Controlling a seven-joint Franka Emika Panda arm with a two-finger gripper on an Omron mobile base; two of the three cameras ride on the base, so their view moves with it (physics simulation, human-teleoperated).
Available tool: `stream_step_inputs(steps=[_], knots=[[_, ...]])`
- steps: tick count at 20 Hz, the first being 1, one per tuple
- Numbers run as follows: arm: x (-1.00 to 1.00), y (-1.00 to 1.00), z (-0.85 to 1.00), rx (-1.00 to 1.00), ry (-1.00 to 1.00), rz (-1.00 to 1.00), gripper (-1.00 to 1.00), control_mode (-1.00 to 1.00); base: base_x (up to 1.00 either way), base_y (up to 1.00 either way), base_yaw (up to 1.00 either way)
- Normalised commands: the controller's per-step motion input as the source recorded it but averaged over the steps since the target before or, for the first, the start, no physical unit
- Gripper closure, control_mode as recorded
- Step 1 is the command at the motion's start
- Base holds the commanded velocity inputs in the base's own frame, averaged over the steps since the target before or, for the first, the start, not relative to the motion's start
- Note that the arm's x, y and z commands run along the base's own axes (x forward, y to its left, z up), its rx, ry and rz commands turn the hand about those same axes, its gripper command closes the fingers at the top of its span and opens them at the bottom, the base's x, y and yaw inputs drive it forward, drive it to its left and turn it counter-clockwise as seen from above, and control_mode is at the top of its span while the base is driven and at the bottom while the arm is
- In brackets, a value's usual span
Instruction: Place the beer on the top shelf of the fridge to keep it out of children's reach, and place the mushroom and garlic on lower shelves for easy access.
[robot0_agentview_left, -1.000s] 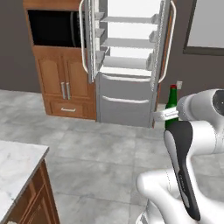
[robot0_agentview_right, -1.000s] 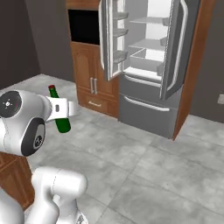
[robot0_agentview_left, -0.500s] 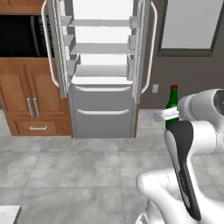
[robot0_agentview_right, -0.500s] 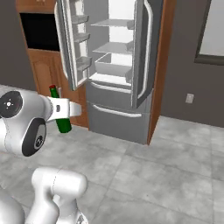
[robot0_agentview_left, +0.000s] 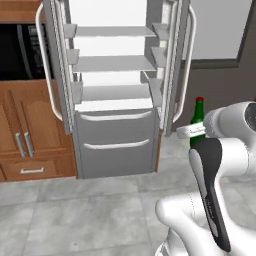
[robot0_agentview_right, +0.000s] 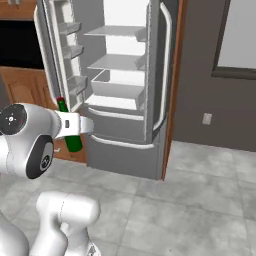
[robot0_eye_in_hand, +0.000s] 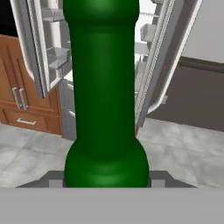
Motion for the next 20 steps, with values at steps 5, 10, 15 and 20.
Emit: stream_step_inputs(steps=[5, 10, 15, 20], knots=[[0.0, 0.0, 0.0, 0.0, 0.0, 0.0, 1.0, 1.0, 0.8, 0.57, -0.21], [0.0, 0.0, 0.0, 0.0, 0.0, 0.0, 1.0, 1.0, 0.76, 0.53, -0.2], [0.0, 0.0, 0.0, 0.0, 0.0, 0.0, 1.0, 1.0, 0.75, 0.37, -0.17], [0.0, 0.0, 0.0, 0.0, 0.0, 0.0, 1.0, 1.0, 0.81, 0.12, -0.14]])
